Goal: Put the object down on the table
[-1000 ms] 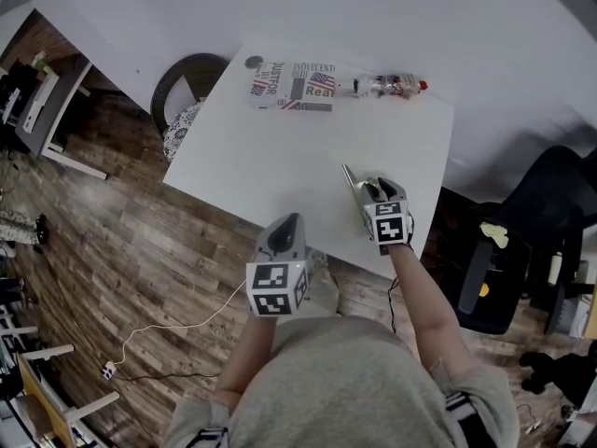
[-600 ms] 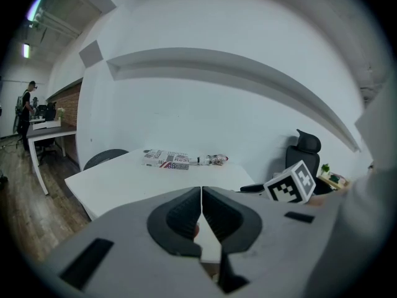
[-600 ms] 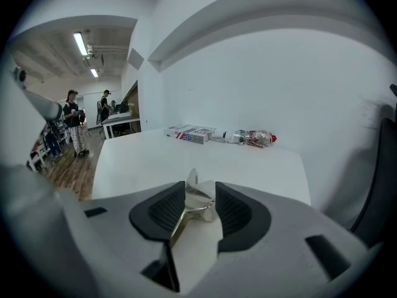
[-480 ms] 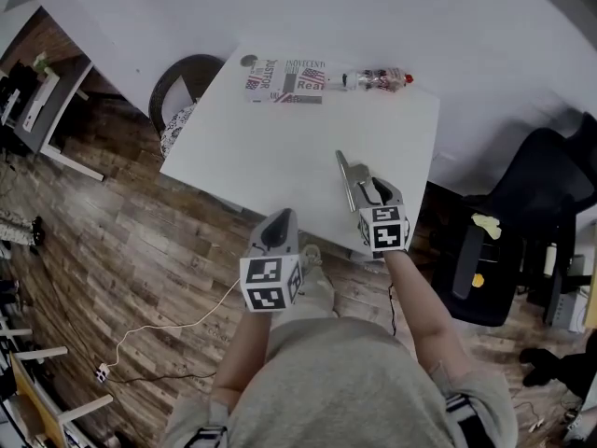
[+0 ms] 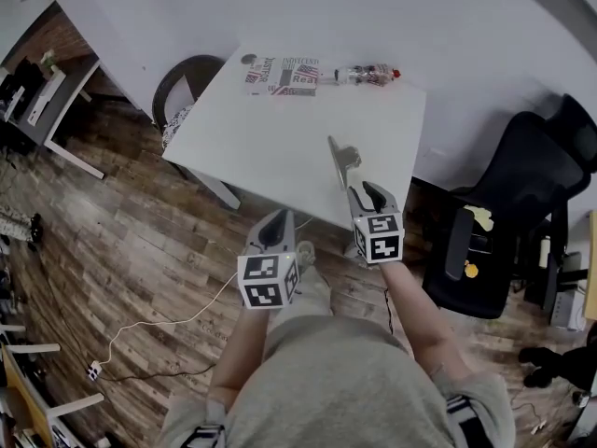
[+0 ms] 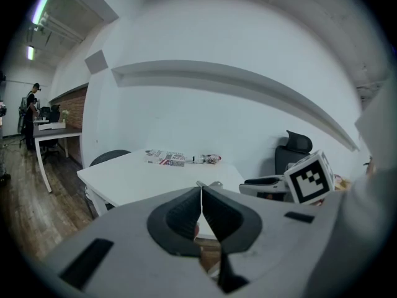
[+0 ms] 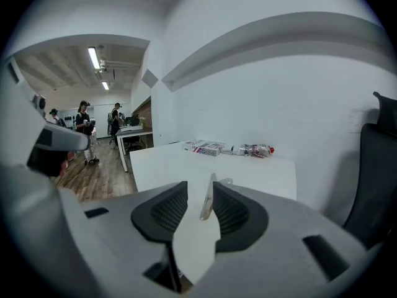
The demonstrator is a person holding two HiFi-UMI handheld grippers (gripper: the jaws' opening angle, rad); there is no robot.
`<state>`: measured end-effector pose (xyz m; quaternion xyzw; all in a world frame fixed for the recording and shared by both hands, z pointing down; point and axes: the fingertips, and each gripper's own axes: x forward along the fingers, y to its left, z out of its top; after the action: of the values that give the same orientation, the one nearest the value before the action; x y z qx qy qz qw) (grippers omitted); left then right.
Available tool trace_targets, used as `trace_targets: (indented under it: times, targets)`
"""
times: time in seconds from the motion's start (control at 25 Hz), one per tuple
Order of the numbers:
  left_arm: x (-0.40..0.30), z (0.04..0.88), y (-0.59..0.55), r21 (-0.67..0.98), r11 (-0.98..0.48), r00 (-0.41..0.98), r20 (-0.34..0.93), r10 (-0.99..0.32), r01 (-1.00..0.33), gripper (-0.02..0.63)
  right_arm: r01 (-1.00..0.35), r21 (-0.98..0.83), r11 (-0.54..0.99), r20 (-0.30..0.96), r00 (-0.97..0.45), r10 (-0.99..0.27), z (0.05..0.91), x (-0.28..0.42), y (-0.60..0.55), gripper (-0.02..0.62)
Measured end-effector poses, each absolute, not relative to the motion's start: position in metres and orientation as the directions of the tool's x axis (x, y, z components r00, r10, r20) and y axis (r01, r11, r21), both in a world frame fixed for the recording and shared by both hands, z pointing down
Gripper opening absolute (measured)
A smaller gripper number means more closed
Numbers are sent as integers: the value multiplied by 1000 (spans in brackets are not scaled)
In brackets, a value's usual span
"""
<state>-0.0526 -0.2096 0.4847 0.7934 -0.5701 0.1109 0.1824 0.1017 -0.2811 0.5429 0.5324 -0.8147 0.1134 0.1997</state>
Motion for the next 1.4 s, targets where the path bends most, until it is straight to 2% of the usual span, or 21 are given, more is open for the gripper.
trace_targets:
  times: [0.76, 1.4]
  targets:
    - [-37, 476, -113, 163, -299, 339, 357, -871, -940, 9, -914, 28, 404, 329, -373, -867, 483, 107, -152, 1]
    - [-35, 470, -90, 167, -296, 337, 347, -875, -940, 9, -894, 1, 448, 278, -430, -859, 459, 95, -110, -5]
